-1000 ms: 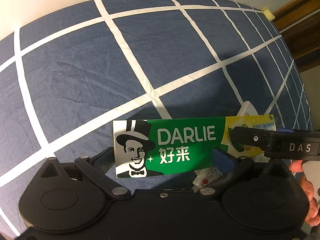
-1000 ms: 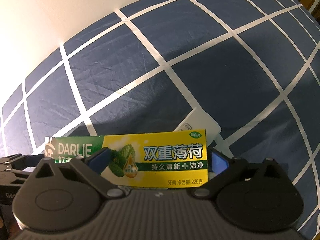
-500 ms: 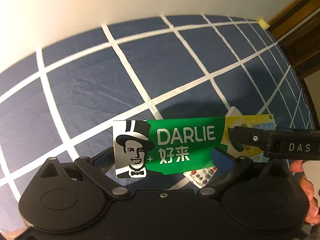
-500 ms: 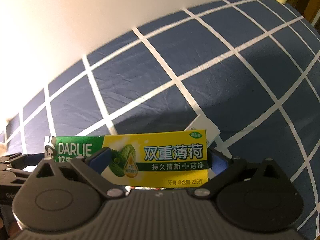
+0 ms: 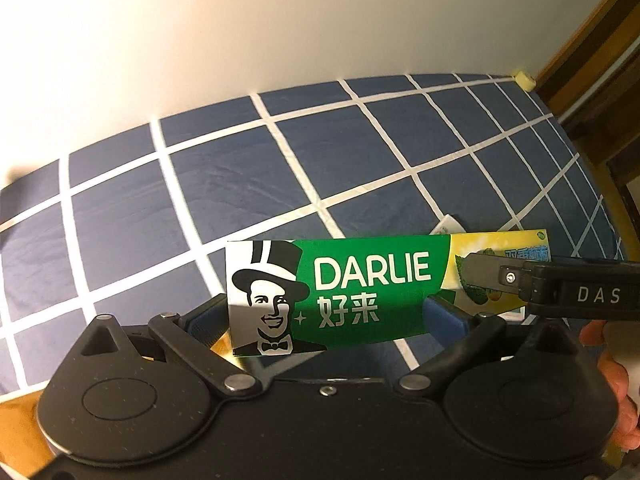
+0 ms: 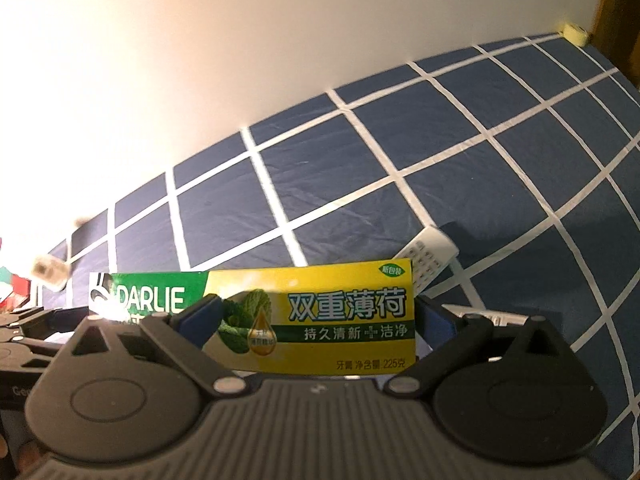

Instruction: Organize objects

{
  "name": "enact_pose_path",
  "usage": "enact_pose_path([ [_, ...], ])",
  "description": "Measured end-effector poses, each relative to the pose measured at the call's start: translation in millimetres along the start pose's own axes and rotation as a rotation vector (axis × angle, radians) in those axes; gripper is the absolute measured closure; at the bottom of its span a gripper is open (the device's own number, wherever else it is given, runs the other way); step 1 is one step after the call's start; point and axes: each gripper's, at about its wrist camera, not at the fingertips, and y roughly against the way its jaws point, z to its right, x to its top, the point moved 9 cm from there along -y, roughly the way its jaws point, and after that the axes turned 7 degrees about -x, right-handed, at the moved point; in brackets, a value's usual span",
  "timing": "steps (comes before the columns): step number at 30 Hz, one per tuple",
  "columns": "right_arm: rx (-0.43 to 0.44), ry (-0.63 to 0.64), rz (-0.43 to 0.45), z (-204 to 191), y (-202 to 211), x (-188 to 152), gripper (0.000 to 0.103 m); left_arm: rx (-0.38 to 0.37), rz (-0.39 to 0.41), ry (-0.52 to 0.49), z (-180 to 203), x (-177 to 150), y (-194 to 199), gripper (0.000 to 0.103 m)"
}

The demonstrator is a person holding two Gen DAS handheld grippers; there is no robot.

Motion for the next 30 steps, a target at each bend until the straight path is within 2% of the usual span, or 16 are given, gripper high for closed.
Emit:
enact_pose_path([
  [14,0.083,0.109,0.027,-50.4,50.8,-54.2,0.002,0.078,0.082,0.085,-17.8,-62.8,75.8,0.002],
  [30,0.168,0.266,-0.009,-137.4,55.1,-104.9,0.003,0.164,0.118,0.235,-81.2,-133.0,128.1,0.002],
])
